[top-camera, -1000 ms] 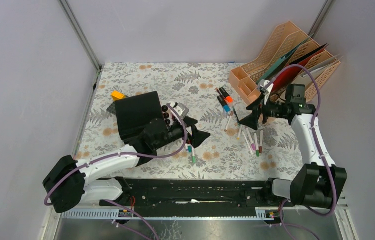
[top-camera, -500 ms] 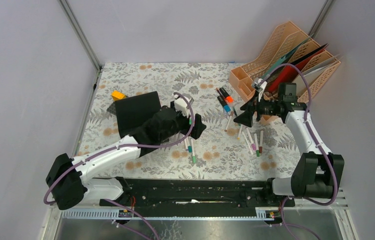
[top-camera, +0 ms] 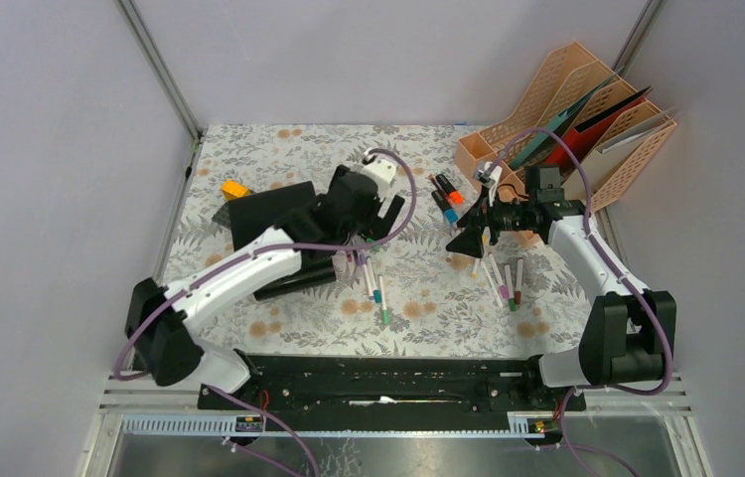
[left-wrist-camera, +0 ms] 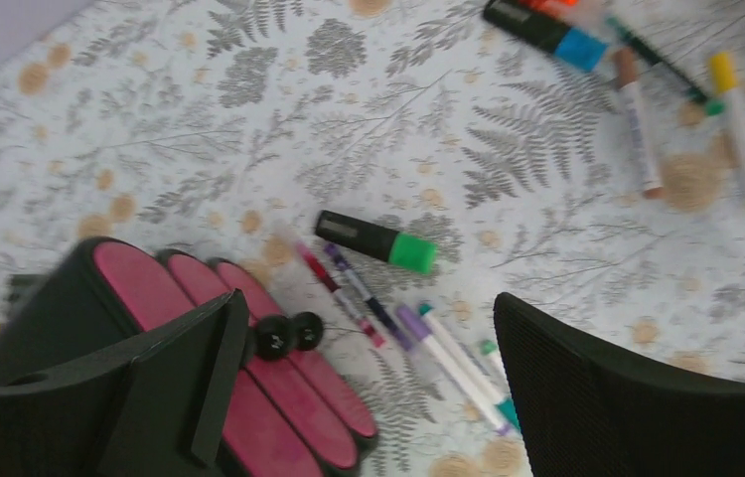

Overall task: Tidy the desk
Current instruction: Open the drawer in the storage box.

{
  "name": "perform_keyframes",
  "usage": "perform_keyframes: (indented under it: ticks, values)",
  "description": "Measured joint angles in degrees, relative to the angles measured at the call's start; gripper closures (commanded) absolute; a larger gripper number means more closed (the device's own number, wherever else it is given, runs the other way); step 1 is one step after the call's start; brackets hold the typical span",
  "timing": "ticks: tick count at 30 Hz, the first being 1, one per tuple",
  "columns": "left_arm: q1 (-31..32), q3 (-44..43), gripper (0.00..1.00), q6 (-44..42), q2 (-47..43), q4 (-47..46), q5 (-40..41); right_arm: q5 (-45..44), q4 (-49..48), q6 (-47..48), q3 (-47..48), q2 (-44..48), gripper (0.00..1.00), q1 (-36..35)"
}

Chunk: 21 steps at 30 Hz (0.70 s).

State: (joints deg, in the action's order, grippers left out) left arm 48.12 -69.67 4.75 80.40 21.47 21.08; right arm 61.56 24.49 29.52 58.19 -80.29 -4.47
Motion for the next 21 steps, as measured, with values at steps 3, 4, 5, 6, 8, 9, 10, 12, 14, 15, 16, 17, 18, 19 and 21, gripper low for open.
perform_keyframes:
  ticks: [3, 4, 5, 6, 8, 9, 10, 12, 14, 15, 16, 17, 18, 19, 21]
  values:
    - [-0.59, -6.93, 0.06, -5.90, 5.01, 6.10, 1.92, -0.48, -0.02, -0.04, 0.00, -0.02, 0.00, -0.22]
    - [-0.72, -8.90, 0.07, -8.02, 6.62, 8.13, 2.43, -0.63, 0.00, -0.04, 0.00, -0.02, 0.00, -0.26]
    - [-0.90, -10.40, 0.10, -9.73, 8.00, 10.12, 2.84, -0.66, 0.00, -0.04, 0.00, -0.02, 0.00, -0.26]
    - [-1.25, -12.11, 0.13, -11.52, 9.57, 12.66, 3.04, -0.68, 0.00, -0.04, 0.00, -0.02, 0.00, -0.26]
    - [-2.12, -15.45, 0.17, -14.10, 12.81, 17.59, 2.91, -0.68, 0.04, -0.02, 0.00, -0.02, 0.00, -0.26]
    - [-2.86, -17.00, 0.20, -15.28, 14.43, 19.96, 2.71, -0.66, 0.07, -0.02, 0.00, -0.02, 0.00, -0.26]
    - [-3.61, -18.01, 0.24, -16.09, 15.63, 21.62, 2.49, -0.66, 0.07, 0.00, 0.00, -0.02, 0.00, -0.26]
    - [-5.62, -18.84, 0.29, -18.36, 17.44, 25.11, 1.75, -0.66, 0.15, 0.00, 0.00, -0.02, 0.00, -0.26]
    - [-7.10, -18.84, 0.40, -19.71, 18.16, 27.56, 1.18, -0.66, 0.31, 0.00, 0.00, -0.02, 0.00, -0.26]
    - [-7.69, -18.88, 0.40, -20.28, 18.53, 28.52, 0.94, -0.66, 0.31, 0.02, 0.00, -0.02, 0.00, -0.26]
    - [-8.39, -19.17, 0.41, -21.31, 19.21, 29.94, 0.63, -0.66, 0.31, 0.02, 0.00, -0.02, 0.00, -0.26]
    - [-8.79, -19.47, 0.42, -21.70, 19.80, 30.62, 0.57, -0.66, 0.31, 0.02, 0.00, 0.00, 0.00, -0.26]
    - [-9.29, -20.11, 0.42, -22.47, 20.72, 31.54, 0.44, -0.66, 0.33, 0.07, 0.00, 0.02, 0.00, -0.26]
    - [-9.75, -20.96, 0.43, -22.95, 21.84, 32.09, 0.42, -0.66, 0.33, 0.11, 0.00, 0.04, 0.00, -0.26]
    - [-10.23, -21.92, 0.44, -23.76, 23.34, 32.68, 0.39, -0.63, 0.33, 0.17, 0.00, 0.11, 0.00, -0.26]
